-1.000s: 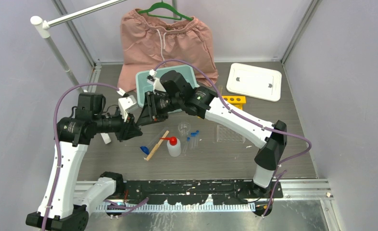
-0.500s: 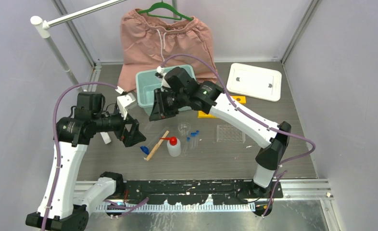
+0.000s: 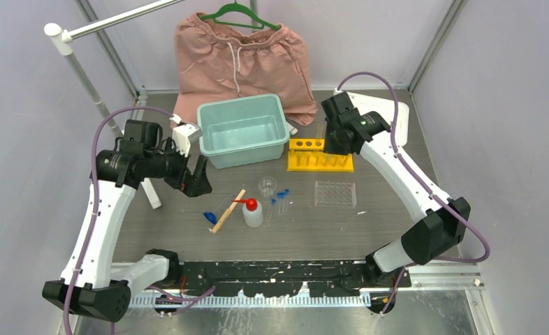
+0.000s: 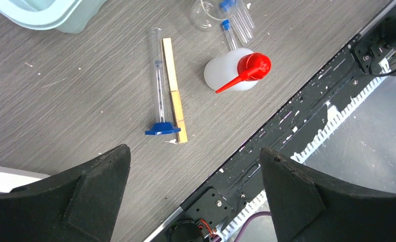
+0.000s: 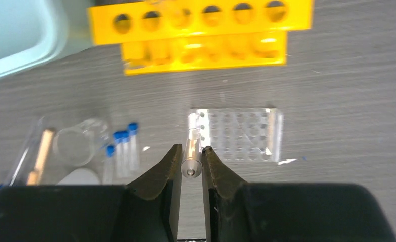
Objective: Organize the chemistry lab equipment
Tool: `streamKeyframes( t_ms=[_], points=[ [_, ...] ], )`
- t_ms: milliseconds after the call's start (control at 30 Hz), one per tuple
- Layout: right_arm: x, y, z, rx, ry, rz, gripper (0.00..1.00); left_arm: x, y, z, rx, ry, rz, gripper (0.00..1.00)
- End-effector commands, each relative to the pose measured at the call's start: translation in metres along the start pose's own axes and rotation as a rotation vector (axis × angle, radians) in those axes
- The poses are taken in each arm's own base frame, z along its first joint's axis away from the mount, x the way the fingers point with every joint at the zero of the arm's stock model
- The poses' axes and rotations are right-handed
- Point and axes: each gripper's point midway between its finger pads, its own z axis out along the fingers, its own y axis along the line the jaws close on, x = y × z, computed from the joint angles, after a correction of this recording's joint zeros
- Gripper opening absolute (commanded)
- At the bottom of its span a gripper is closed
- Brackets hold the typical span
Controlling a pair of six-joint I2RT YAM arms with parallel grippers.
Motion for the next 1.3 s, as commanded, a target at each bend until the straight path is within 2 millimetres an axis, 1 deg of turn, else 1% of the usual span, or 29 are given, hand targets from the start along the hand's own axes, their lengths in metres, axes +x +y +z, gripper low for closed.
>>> streamKeyframes(
  t_ms=[0,100,233,400,500,700,867,1267],
  points=[
    [-0.023,-0.04,0.012,0.14,-0.097,0.043,0.0,-0.015,0.008,-0.008,-0.067,-0.04,-0.026,1.0],
    [-0.031,-0.052,0.028,0.202,-0.11,0.055,0.0,-0.015,0.009,-0.006,-0.069,-0.04,-0.036,1.0],
    [-0.038,-0.062,0.05,0.251,-0.102,0.069,0.0,-0.013,0.009,-0.006,-0.072,-0.036,-0.037,1.0],
    [-0.041,-0.062,0.07,0.253,-0.075,0.076,0.01,-0.013,0.009,-0.006,-0.073,-0.038,-0.033,1.0],
    [-0.04,-0.064,0.076,0.26,-0.062,0.076,0.0,-0.013,0.009,-0.006,-0.07,-0.034,-0.035,1.0],
    [-0.036,-0.066,0.083,0.261,-0.058,0.082,0.01,-0.01,0.009,-0.004,-0.061,-0.02,-0.042,1.0],
    [-0.035,-0.064,0.084,0.243,-0.069,0.092,0.0,-0.01,0.008,-0.005,-0.061,-0.026,-0.034,1.0],
    [-0.031,-0.068,0.092,0.254,-0.053,0.095,0.0,-0.01,0.006,-0.006,-0.059,-0.033,-0.028,1.0]
  ],
)
